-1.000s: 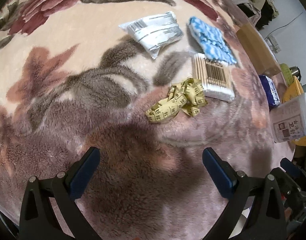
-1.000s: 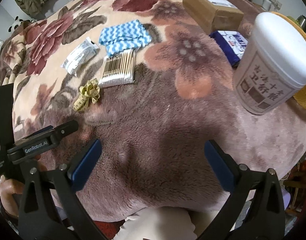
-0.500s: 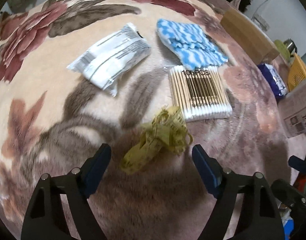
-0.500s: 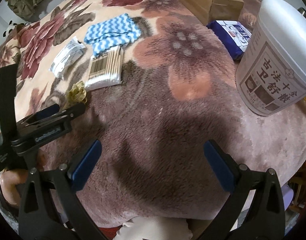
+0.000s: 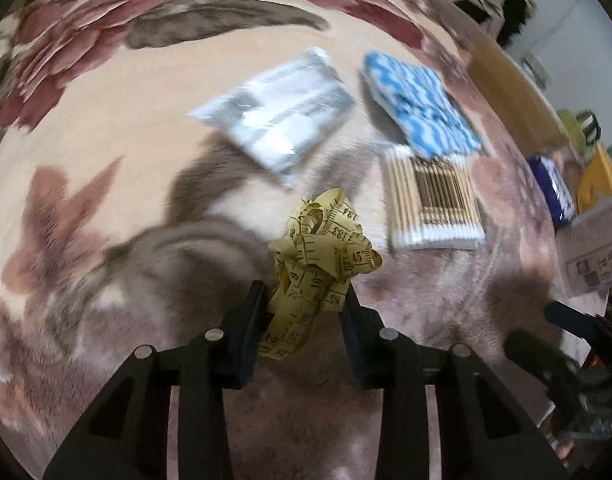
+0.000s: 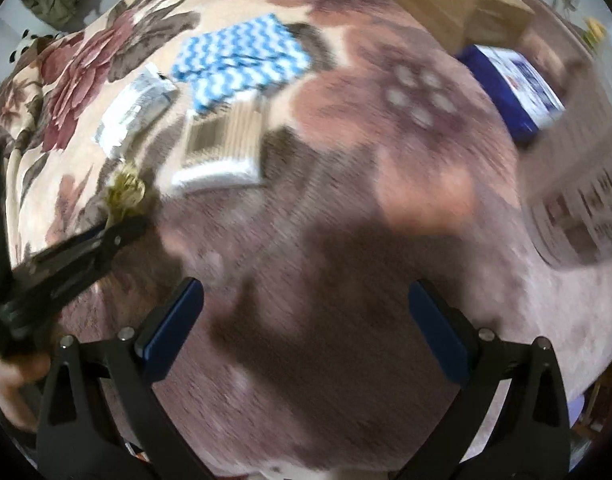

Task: Organize soft objects
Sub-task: 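Grasp the yellow tape measure with the left gripper while the right grasps the cotton-swab bag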

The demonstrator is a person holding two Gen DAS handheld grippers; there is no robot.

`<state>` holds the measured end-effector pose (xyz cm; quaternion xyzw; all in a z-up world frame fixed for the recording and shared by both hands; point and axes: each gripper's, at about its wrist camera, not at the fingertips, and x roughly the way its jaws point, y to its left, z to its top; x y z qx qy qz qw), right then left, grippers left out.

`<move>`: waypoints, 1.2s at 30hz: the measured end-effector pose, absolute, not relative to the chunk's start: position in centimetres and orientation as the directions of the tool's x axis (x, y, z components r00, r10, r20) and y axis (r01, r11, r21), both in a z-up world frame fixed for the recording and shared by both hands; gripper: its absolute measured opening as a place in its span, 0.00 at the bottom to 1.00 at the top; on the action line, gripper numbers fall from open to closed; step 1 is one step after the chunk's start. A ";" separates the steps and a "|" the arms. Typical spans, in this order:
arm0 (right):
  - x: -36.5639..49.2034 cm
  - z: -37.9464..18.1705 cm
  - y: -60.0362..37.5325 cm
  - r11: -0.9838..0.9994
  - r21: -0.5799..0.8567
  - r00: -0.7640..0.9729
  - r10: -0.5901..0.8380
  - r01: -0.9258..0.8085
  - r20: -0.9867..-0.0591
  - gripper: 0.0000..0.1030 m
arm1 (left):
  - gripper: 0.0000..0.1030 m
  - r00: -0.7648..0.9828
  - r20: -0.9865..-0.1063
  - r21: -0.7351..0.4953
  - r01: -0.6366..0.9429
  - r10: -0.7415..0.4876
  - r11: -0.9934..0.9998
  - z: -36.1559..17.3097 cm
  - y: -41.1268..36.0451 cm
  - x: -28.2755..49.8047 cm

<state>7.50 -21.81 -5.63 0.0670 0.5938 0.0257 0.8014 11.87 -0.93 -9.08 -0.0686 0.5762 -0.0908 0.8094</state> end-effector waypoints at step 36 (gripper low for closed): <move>6.0 -5.8 -21.3 0.977 0.211 0.300 0.190 0.040 -0.935 0.67 | 0.31 0.254 -0.935 -0.266 -0.039 -0.248 0.963 -9.8 1.2 8.6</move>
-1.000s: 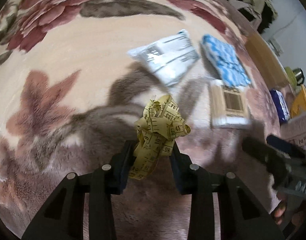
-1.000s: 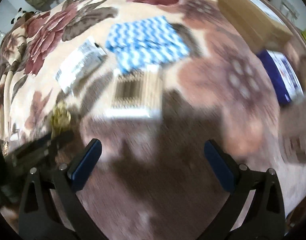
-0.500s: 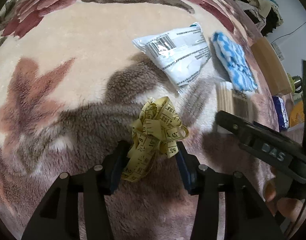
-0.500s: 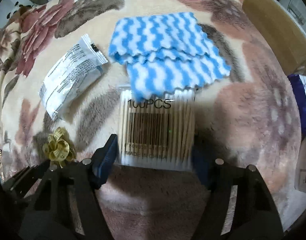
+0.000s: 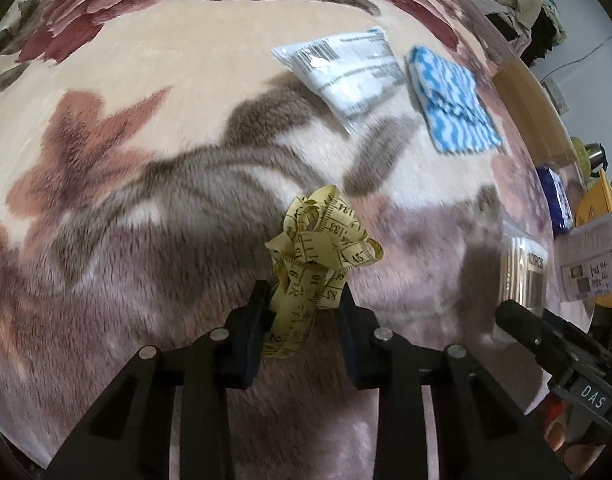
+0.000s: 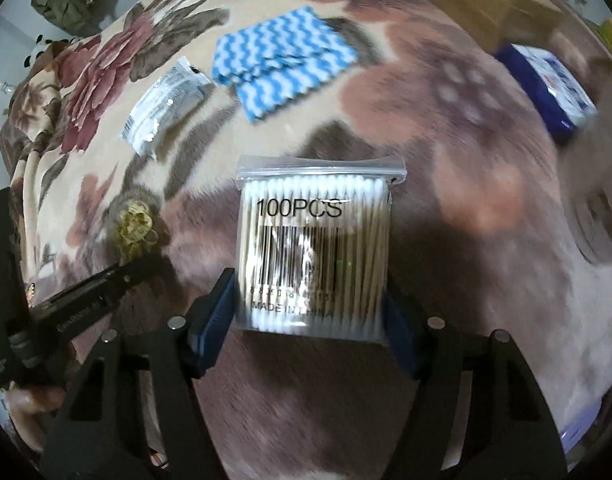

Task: Organize soft objects
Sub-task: 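Carry the tape measure in the left gripper while the right carries the swab bag to the basket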

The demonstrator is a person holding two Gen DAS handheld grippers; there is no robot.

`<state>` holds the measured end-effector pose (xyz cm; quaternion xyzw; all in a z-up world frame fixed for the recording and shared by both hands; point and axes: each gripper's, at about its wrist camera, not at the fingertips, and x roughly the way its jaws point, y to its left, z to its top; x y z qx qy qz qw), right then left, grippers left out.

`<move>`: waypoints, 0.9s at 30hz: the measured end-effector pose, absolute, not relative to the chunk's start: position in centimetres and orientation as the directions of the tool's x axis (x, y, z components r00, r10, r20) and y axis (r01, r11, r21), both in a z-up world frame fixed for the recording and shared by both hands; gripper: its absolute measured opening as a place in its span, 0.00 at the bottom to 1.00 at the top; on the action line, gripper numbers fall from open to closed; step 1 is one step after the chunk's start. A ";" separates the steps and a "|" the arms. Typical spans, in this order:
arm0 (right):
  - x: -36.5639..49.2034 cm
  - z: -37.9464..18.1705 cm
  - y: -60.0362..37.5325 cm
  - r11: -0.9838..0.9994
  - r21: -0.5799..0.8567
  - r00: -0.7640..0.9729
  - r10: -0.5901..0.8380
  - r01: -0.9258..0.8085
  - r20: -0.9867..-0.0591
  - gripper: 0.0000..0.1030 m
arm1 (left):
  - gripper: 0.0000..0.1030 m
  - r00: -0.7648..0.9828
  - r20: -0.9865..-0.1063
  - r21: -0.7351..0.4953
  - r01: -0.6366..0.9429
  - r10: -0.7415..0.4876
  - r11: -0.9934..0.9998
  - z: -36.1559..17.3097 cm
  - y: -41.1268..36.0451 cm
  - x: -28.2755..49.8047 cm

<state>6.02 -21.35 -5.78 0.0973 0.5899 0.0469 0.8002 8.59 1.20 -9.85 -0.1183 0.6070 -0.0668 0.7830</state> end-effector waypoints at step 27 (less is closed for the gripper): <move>-0.8 -2.3 -25.7 0.967 0.238 0.366 0.190 0.091 -0.911 0.67 | 0.31 0.296 -0.926 -0.226 0.057 -0.233 0.972 -4.9 -5.1 1.9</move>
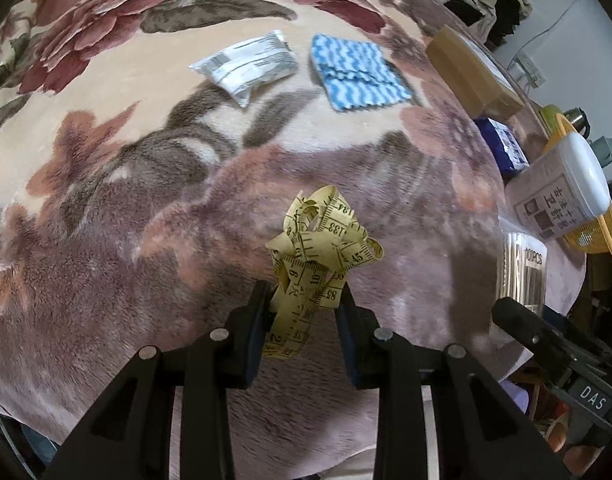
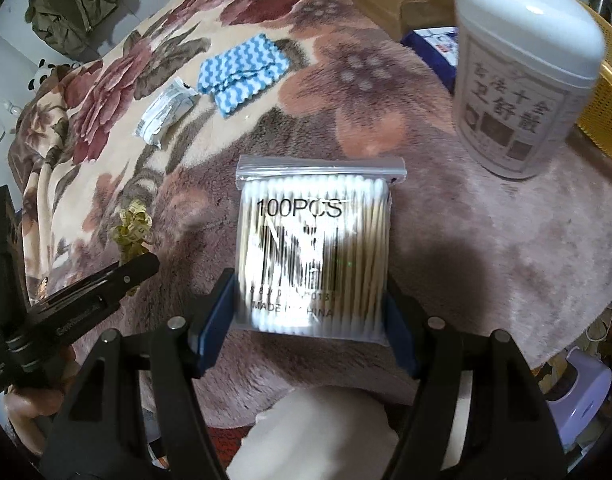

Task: Organize soft objects
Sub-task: 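Carry the tape measure in the left gripper while the right carries the swab bag to the basket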

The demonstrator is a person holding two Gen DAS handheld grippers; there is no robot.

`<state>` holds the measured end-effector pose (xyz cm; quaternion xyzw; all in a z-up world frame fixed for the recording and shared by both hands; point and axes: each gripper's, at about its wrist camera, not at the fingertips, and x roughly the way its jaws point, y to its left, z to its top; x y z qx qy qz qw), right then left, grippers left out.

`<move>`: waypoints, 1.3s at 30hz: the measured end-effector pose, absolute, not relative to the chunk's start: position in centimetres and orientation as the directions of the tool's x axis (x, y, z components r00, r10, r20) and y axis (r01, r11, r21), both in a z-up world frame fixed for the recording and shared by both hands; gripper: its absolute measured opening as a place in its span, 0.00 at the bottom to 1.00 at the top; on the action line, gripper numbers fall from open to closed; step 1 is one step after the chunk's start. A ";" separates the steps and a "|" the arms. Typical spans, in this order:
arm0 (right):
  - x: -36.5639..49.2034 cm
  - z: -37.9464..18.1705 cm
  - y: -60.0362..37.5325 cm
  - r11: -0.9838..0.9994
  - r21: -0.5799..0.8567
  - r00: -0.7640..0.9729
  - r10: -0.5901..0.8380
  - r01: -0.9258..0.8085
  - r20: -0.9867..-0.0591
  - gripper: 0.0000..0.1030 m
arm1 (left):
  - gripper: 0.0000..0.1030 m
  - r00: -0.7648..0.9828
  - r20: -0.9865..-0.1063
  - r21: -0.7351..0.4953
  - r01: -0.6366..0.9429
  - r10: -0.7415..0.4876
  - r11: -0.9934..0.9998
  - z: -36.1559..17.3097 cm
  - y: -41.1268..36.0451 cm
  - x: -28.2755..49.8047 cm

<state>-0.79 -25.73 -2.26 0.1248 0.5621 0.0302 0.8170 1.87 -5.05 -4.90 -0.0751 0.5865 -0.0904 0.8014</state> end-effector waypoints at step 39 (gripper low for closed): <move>-3.4 4.8 -34.4 0.948 0.274 0.530 0.149 0.165 -0.835 0.67 | 0.31 0.371 -0.891 -0.170 0.258 -0.260 0.951 1.6 -17.1 2.3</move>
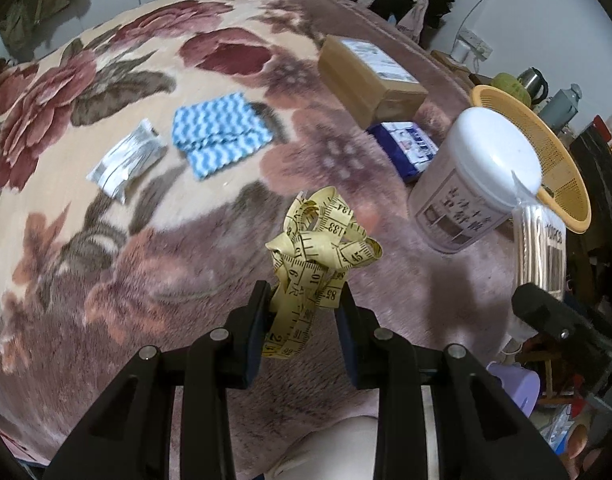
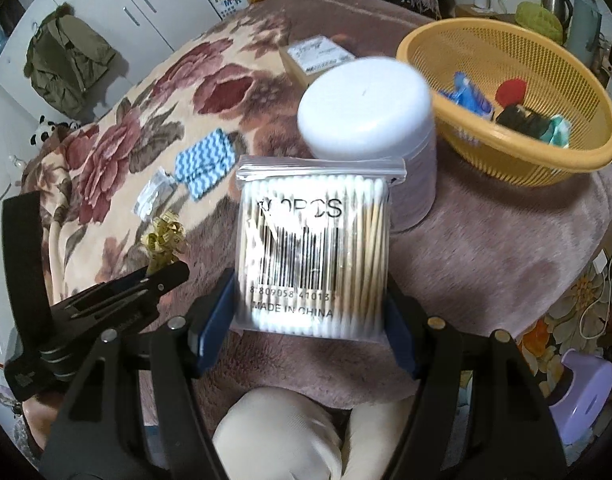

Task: Organize soft objects
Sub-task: 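Carry the tape measure in the left gripper while the right carries the swab bag to the basket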

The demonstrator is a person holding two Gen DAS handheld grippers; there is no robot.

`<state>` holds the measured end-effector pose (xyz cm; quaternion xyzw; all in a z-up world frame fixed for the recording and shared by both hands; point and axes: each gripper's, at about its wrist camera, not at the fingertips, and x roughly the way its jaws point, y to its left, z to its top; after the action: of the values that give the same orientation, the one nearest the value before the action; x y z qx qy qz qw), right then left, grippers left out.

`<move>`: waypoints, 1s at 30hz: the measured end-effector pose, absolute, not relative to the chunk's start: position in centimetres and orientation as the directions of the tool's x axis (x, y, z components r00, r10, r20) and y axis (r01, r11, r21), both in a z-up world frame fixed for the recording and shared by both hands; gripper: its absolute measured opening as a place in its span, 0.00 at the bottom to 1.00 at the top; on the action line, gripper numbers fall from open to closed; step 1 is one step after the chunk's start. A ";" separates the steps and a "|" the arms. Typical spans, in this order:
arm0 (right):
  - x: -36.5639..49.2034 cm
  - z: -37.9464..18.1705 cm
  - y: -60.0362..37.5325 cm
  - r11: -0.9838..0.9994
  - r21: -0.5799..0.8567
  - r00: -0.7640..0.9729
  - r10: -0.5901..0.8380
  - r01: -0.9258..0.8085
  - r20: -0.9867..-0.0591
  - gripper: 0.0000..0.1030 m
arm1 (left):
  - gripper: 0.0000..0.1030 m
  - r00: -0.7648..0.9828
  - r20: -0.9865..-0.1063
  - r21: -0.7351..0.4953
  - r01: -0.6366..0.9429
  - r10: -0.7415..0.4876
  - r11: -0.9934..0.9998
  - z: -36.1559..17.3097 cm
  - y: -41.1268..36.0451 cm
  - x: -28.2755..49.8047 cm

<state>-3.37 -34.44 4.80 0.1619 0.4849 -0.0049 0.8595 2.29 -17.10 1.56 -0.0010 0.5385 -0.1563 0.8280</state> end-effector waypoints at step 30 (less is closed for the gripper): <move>-2.3 10.6 -45.1 0.910 0.301 0.653 0.046 0.284 -0.756 0.67 | 0.31 0.414 -0.824 -0.169 0.472 -0.387 0.865 9.5 -32.4 6.5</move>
<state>-2.32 -45.14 10.61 0.2011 0.4112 -0.0670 0.8866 6.54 -32.44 9.47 0.0448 0.4772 -0.2558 0.8395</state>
